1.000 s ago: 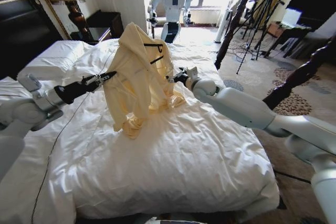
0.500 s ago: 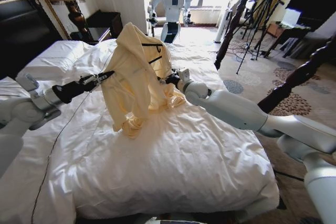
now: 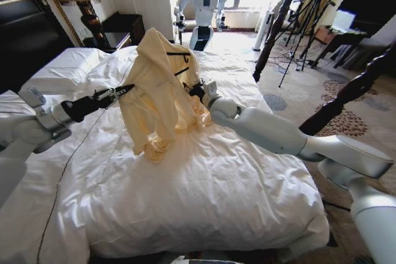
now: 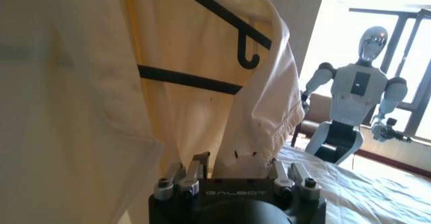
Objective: Pick up the clothes from the bed and hang them on the clothes hanger.
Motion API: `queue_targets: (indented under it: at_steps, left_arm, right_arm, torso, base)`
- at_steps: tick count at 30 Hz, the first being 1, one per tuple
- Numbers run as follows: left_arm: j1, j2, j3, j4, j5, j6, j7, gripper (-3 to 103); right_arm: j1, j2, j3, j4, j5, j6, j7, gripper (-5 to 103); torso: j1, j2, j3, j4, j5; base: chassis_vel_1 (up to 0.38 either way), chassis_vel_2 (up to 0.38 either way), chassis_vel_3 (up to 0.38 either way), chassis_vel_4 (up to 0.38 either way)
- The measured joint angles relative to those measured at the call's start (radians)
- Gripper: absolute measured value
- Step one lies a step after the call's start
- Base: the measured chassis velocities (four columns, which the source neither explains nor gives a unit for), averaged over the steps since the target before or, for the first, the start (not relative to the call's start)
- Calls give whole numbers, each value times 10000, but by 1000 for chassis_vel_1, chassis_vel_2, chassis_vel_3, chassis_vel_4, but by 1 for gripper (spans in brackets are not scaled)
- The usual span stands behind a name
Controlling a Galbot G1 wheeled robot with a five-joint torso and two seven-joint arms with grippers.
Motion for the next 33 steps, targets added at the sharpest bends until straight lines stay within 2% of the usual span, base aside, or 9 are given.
queue_targets:
  at_steps: [2,3,5,6,8,9,12,25,33]
  left_arm:
    - [-2,-35,44,22,102,-10,-5,2]
    - [-2,-35,44,22,102,-10,-5,2]
    - [3,-96,86,25,167,-17,-26,2]
    - [3,-96,86,25,167,-17,-26,2]
    - [6,-122,123,40,232,-20,-40,2]
    - [6,-122,123,40,232,-20,-40,2]
    - [-17,-125,169,55,281,-20,-92,2]
    - [-5,-183,266,105,470,-10,-224,2]
    - [-27,-149,358,234,620,54,-604,2]
  right_arm:
    - [6,-215,-8,371,-170,-9,227,34]
    - [6,-215,-8,371,-170,-9,227,34]
    - [58,-359,52,700,-265,-18,499,23]
    - [58,-359,52,700,-265,-18,499,23]
    - [187,-409,213,987,-340,-21,800,13]
    - [187,-409,213,987,-340,-21,800,13]
    - [440,-401,422,1300,-386,-40,976,-2]
    - [952,188,733,2132,-634,87,1442,-2]
    - [1279,359,672,2961,-505,81,1450,0]
  torso:
    - [-1,0,0,0,1]
    - [-1,0,0,0,1]
    - [0,0,0,-1,1]
    - [0,0,0,-1,1]
    - [0,0,0,-1,1]
    - [0,0,0,-1,1]
    - [0,0,-1,0,0]
    - [-1,0,0,3,-1]
    - [0,0,0,1,-2]
  base:
    - [0,0,0,0]
    - [0,0,0,0]
    - [0,0,0,0]
    - [0,0,0,0]
    - [0,0,0,0]
    - [0,0,0,0]
    - [0,0,0,0]
    - [0,0,0,0]
    - [0,0,0,0]
